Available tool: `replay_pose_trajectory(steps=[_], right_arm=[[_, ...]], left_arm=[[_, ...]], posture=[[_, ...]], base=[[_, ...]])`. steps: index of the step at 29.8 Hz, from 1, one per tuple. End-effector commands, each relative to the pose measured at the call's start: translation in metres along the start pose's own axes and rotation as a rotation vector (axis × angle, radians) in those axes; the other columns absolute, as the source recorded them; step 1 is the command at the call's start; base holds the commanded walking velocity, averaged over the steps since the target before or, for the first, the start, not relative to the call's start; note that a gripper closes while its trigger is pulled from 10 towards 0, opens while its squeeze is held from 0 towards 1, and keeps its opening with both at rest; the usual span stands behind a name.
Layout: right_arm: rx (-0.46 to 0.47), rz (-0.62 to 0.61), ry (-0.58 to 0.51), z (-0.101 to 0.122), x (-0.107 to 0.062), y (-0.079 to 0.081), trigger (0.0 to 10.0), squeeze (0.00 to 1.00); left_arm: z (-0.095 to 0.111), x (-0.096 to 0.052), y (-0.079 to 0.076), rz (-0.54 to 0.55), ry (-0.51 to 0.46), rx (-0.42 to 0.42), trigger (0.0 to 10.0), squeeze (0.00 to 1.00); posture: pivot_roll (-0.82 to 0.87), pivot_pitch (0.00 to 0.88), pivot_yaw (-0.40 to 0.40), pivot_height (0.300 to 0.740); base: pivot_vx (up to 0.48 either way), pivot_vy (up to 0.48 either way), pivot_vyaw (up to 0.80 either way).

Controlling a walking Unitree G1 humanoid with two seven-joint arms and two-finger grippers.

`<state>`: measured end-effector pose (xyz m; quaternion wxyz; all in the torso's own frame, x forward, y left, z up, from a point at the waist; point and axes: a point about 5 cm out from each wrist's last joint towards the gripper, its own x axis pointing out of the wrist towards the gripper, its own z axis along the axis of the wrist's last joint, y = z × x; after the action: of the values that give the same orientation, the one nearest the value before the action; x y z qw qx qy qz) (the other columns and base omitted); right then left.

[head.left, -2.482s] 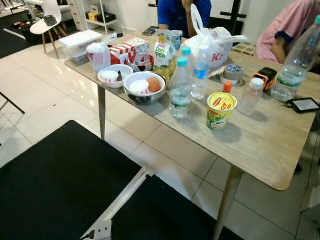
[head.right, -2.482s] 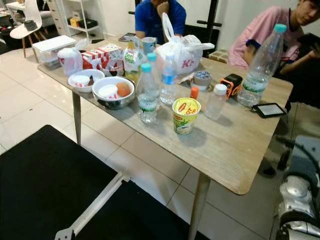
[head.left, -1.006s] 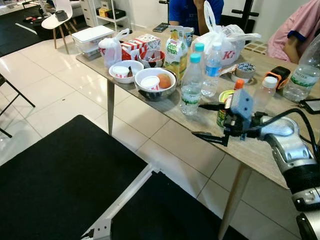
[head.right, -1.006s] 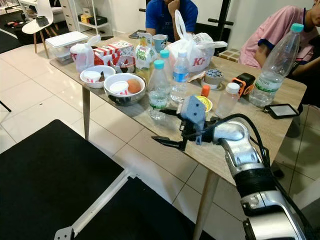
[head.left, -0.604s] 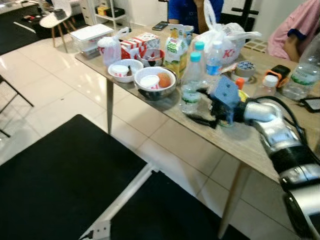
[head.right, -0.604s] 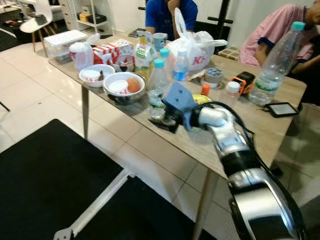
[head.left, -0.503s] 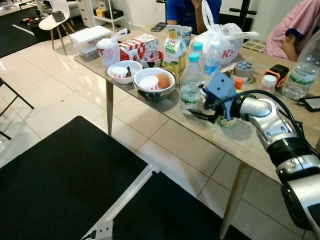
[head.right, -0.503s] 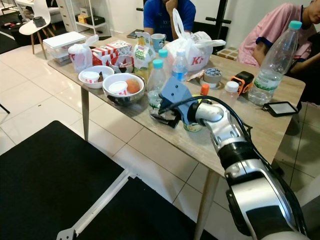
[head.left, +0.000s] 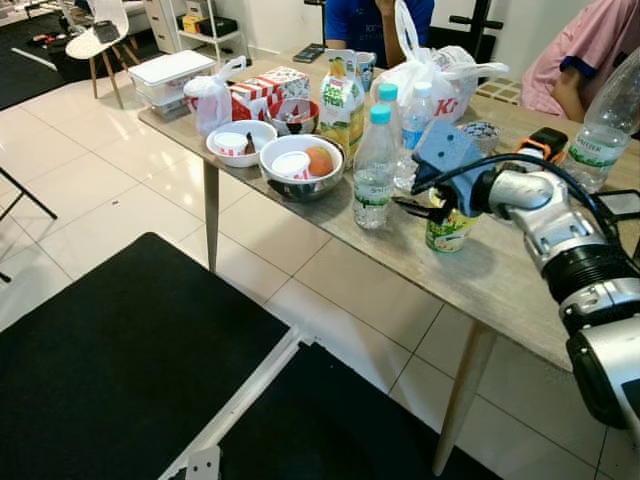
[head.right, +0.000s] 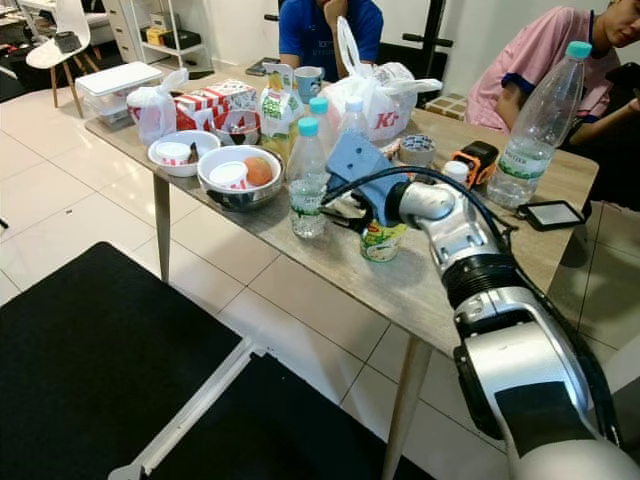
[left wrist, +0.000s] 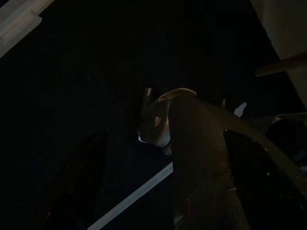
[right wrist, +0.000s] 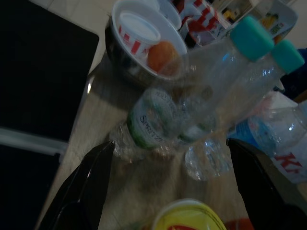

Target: Restocking fridge

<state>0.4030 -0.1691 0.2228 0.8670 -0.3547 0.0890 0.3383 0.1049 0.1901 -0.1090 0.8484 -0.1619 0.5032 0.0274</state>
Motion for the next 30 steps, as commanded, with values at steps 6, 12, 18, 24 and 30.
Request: replay_pose_trajectory(steps=[6, 12, 18, 24, 30], right_arm=[[-0.031, 0.053, 0.126, -0.016, -0.003, 0.002, 10.0, 0.0], [-0.017, 0.046, 0.197, -0.024, -0.003, 0.002, 10.0, 0.0], [-0.067, 0.065, 0.281, -0.029, -0.004, 0.002, 10.0, 0.0], [-0.093, 0.097, 0.309, -0.028, -0.004, 0.002, 10.0, 0.0], [-0.155, 0.112, 0.348, -0.022, -0.006, -0.003, 10.0, 0.0]], left_arm=[[-0.008, -0.001, -0.002, -0.003, 0.025, -0.014, 10.0, 0.0], [-0.012, -0.001, -0.003, -0.005, 0.033, -0.017, 10.0, 0.0], [-0.013, -0.002, -0.001, -0.003, 0.038, -0.013, 10.0, 0.0], [-0.012, -0.002, 0.0, 0.0, 0.033, -0.018, 10.0, 0.0], [-0.007, -0.002, 0.003, 0.007, 0.019, -0.029, 10.0, 0.0]], posture=[[-0.02, 0.0, -0.002, 0.74], [-0.02, 0.0, -0.002, 0.74], [-0.02, 0.0, -0.004, 0.74], [-0.03, 0.0, -0.005, 0.74], [-0.04, 0.0, -0.008, 0.74]], base=[[0.0, 0.0, 0.0], [0.0, 0.0, 0.0], [0.0, 0.0, 0.0], [0.0, 0.0, 0.0], [0.0, 0.0, 0.0]])
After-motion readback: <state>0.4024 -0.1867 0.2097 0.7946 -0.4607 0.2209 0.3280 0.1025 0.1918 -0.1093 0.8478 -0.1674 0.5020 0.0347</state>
